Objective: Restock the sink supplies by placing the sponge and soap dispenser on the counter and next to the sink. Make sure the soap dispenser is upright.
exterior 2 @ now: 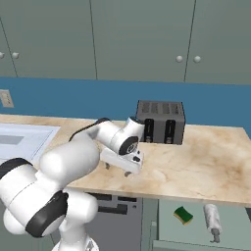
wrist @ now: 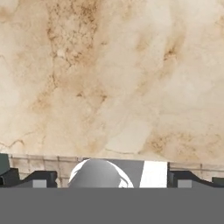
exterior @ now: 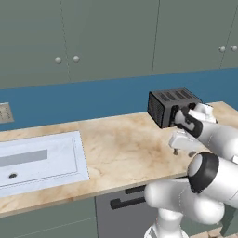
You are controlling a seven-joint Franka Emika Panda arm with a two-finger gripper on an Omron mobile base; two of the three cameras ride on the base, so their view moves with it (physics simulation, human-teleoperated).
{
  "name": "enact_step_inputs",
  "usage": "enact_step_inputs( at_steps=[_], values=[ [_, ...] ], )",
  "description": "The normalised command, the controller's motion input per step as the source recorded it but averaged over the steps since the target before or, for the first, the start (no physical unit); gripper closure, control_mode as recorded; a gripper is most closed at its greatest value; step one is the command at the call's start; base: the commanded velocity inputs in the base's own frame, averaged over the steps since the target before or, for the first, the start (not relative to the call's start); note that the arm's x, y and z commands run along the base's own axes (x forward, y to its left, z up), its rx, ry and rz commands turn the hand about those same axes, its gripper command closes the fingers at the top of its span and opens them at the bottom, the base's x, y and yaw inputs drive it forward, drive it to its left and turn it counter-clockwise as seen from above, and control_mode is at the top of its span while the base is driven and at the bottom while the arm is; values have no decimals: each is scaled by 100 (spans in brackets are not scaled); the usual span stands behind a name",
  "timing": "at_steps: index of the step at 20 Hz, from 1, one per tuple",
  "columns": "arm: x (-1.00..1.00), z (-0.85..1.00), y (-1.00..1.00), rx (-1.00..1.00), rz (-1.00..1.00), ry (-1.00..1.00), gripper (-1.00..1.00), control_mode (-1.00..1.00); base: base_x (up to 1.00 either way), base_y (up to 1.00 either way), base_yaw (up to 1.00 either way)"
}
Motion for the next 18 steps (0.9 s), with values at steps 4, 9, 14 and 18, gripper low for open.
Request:
enact_step_inputs(
  at_steps=[4,9,14,18],
  values=[
    [0,-27,-79,3,0,1,-100,-100,0,0,0],
    [-16,-36,-95,6,0,0,-100,-100,0,0,0],
    [-37,-53,-79,1,0,0,-100,-100,0,0,0],
    [-50,-48,-52,0,0,-5,-100,-100,0,0,0]
  ],
)
